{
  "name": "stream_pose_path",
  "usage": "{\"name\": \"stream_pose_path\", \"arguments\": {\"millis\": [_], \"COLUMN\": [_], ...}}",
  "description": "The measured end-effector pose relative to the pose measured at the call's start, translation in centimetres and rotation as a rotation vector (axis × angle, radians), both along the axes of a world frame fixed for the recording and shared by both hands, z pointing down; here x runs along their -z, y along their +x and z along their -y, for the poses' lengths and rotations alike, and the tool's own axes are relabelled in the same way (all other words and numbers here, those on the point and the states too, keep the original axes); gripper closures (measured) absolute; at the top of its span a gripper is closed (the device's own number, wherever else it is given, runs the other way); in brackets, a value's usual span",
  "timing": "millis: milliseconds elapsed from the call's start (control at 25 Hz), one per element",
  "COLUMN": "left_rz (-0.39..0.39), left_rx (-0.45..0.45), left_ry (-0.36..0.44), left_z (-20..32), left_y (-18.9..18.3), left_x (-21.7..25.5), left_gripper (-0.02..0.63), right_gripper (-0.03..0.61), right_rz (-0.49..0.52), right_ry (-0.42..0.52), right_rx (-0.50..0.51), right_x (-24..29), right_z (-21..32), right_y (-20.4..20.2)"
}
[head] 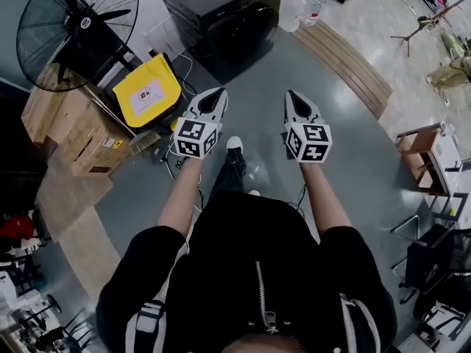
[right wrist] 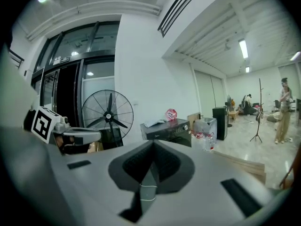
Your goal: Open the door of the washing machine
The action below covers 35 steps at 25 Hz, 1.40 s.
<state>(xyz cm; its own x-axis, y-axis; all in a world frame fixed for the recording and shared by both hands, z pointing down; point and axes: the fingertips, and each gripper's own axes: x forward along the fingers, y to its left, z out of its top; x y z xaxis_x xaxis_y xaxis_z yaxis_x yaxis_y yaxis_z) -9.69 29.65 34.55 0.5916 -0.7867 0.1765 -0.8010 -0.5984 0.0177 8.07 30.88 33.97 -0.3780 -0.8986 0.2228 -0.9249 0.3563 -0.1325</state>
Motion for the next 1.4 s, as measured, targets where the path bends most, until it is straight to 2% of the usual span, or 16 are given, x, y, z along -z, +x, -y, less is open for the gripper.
{"name": "stream_pose_path", "arguments": {"millis": [440, 800, 1160, 1400], "left_rz": [-0.014, -0.009, -0.011, -0.013], "left_rx": [-0.012, -0.023, 0.005, 0.052], "left_ry": [-0.034, -0.074, -0.096, -0.110], "left_z": [14.7, 26.8, 33.4, 37.8], "left_y": [-2.1, -6.4, -7.9, -8.3], "left_x": [-1.8, -3.5, -4.7, -5.6], "left_gripper": [0.612, 0.612, 0.612, 0.612], "right_gripper": [0.576, 0.575, 0.575, 0.575], "right_rz": [-0.015, -0.041, -0.016, -0.018], "right_ry": [-0.040, -0.085, -0.108, -0.120], "right_rx": [0.004, 0.003, 0.007, 0.055], "right_x": [-1.1, -2.7, -4.1, -5.6], "right_z": [14.7, 27.3, 34.4, 39.5], "right_y": [-3.3, -8.0, -9.8, -10.8]}}
